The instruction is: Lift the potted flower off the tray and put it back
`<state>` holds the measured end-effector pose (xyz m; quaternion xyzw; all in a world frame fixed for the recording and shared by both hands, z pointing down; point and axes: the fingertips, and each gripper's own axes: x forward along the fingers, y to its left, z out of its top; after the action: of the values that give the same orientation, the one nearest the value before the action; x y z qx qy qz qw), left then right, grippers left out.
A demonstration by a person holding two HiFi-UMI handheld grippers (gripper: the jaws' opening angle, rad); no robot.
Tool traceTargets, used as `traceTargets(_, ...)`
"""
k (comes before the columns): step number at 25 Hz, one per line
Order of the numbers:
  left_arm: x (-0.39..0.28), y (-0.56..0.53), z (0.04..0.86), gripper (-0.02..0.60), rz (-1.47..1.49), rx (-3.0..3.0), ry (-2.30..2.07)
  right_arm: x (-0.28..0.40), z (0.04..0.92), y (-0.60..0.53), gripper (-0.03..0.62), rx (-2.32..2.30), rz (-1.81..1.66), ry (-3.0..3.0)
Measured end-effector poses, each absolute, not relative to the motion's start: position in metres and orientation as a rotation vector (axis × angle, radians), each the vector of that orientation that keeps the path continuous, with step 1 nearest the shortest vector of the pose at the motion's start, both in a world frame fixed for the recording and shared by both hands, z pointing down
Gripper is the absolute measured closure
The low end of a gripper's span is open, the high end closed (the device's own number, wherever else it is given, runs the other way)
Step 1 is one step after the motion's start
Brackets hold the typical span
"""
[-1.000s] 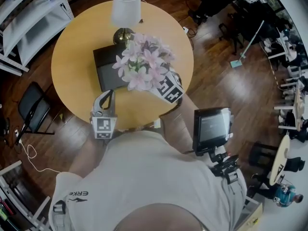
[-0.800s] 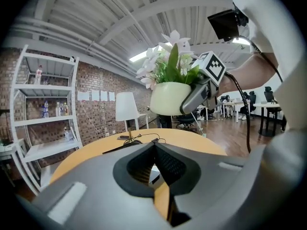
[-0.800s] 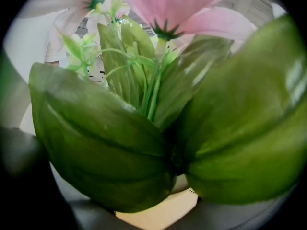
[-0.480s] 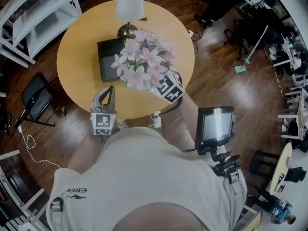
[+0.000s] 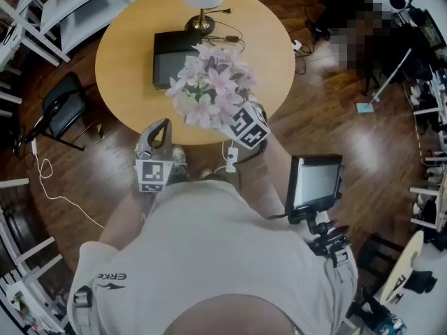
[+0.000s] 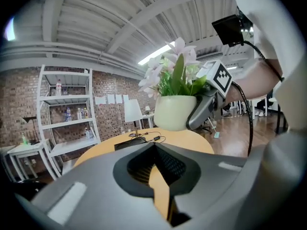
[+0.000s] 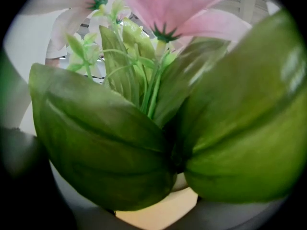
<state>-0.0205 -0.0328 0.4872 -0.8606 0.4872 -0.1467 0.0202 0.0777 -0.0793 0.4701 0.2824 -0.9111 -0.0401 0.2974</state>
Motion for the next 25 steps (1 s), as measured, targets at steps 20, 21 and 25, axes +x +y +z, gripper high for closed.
traceTargets(20, -0.066, 0.001, 0.522, 0.580, -0.593, -2.681, 1.470, 0.010, 0.568, -0.034, 0.008, 0.651, 0.079, -2.452)
traceTargets(21, -0.065, -0.001, 0.527, 0.580, -0.610, -2.690, 1.448, 0.009, 0.573, -0.034, 0.008, 0.644, 0.081, -2.449)
traceTargets(25, -0.059, -0.010, 0.553, 0.577, -0.700, -2.741, 1.367, 0.009, 0.592, -0.037, 0.009, 0.624, 0.098, -2.430)
